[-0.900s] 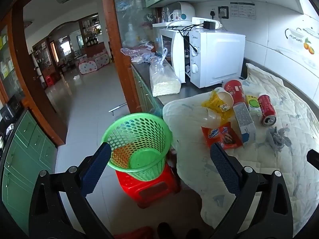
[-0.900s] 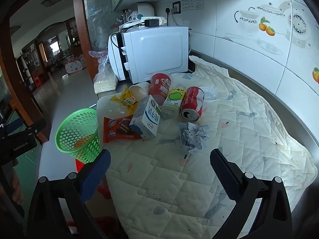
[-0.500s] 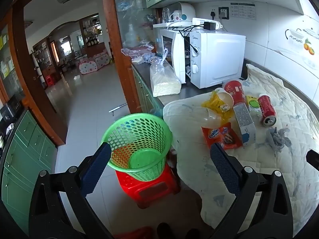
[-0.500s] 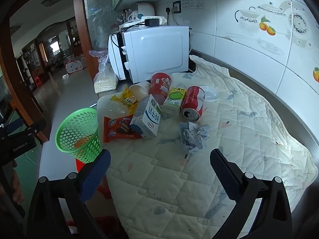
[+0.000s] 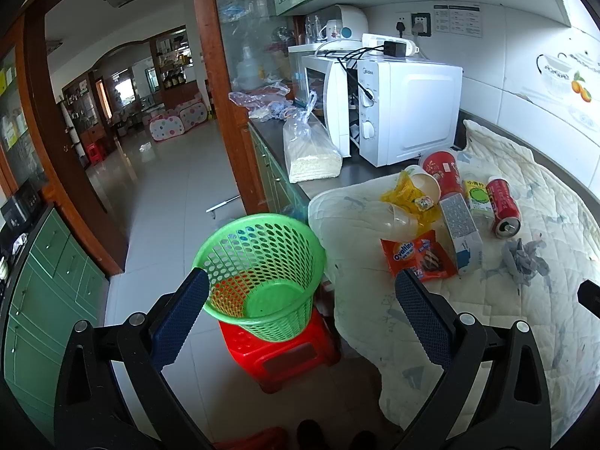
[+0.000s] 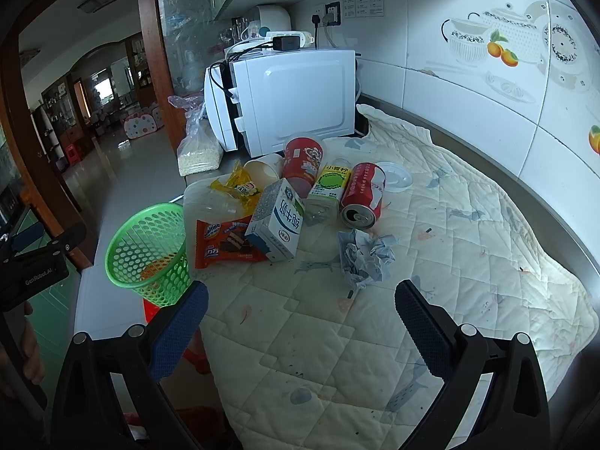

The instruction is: Collect trash

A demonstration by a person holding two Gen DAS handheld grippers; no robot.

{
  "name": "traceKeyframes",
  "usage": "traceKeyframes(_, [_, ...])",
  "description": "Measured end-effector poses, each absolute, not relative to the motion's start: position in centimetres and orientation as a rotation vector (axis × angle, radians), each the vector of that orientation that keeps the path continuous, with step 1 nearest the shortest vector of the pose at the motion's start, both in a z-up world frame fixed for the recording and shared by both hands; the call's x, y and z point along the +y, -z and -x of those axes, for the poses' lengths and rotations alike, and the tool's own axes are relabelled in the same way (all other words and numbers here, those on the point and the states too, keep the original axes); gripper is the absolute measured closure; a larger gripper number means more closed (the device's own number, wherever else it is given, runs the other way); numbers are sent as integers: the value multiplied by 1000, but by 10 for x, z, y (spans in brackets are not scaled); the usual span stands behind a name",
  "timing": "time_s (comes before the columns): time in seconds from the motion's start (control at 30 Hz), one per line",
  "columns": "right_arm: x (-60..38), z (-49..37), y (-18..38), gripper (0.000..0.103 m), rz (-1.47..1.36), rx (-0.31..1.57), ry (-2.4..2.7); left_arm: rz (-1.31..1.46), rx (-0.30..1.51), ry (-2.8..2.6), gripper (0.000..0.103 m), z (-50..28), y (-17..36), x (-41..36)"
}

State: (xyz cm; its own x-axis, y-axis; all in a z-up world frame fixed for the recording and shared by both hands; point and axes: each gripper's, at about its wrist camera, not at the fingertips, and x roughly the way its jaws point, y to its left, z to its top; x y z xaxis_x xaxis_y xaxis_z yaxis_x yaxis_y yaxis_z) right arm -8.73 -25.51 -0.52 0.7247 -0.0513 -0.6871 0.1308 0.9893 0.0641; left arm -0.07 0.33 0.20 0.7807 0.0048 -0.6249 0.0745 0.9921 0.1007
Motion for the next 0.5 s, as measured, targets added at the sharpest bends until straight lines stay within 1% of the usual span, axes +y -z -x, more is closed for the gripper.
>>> traceKeyframes(0.5, [-255,86,7,6,-112,756,98,-123,676,38,5,-1,-1,6])
